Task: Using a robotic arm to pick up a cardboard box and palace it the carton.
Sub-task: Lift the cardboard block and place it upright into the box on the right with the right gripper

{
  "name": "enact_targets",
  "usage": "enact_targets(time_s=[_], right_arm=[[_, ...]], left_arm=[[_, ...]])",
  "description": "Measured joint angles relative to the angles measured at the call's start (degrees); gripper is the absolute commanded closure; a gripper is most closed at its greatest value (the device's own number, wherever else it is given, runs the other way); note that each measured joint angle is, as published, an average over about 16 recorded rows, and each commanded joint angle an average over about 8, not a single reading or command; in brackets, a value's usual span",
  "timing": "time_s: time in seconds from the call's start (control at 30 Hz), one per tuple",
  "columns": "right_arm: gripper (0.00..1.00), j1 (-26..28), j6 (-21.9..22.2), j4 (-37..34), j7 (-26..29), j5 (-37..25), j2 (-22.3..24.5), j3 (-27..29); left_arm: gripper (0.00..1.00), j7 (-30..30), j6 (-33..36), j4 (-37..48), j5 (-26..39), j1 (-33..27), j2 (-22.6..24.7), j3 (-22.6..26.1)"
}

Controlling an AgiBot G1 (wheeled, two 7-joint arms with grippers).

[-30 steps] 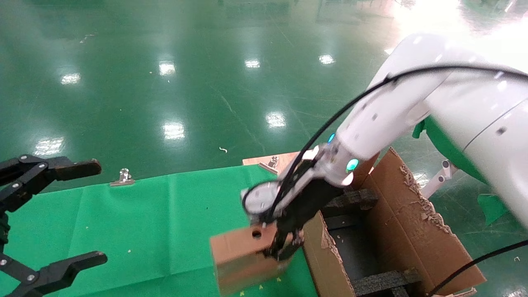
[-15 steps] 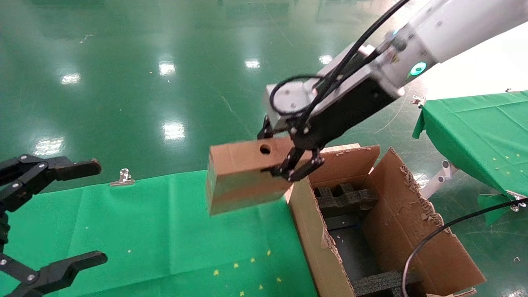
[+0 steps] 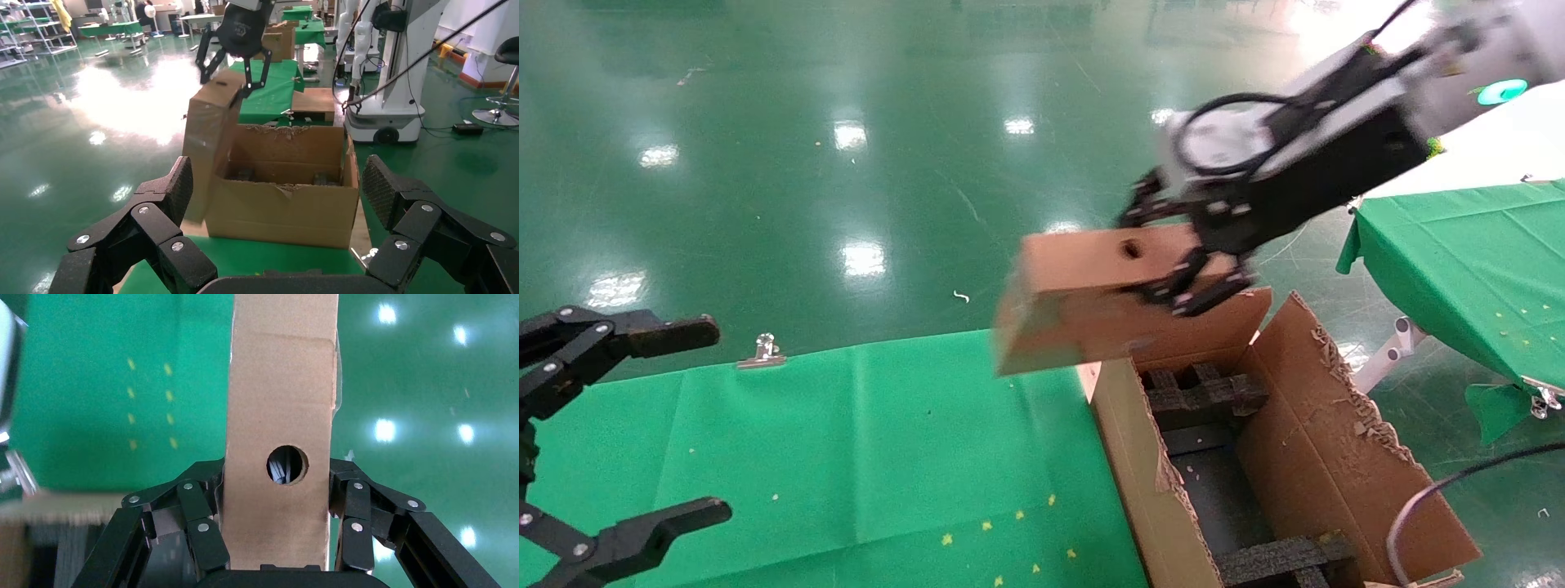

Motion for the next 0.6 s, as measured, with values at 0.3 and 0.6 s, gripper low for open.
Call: enact_targets(time_s=[0.3,0.6], right_arm=[[1.00,4.91,0.02,-3.94,-0.58,-1.71,6.53,-8.40],[1.00,2.90,0.66,-7.62,7.77,0.96,10.53,-15.61]], left_arm=[[0.00,0.01,0.00,0.00,-0.01,0.00,0.00,0.01],[0.00,0.01,-0.01,0.00,-0.01,-0.01,-0.01,0.02]])
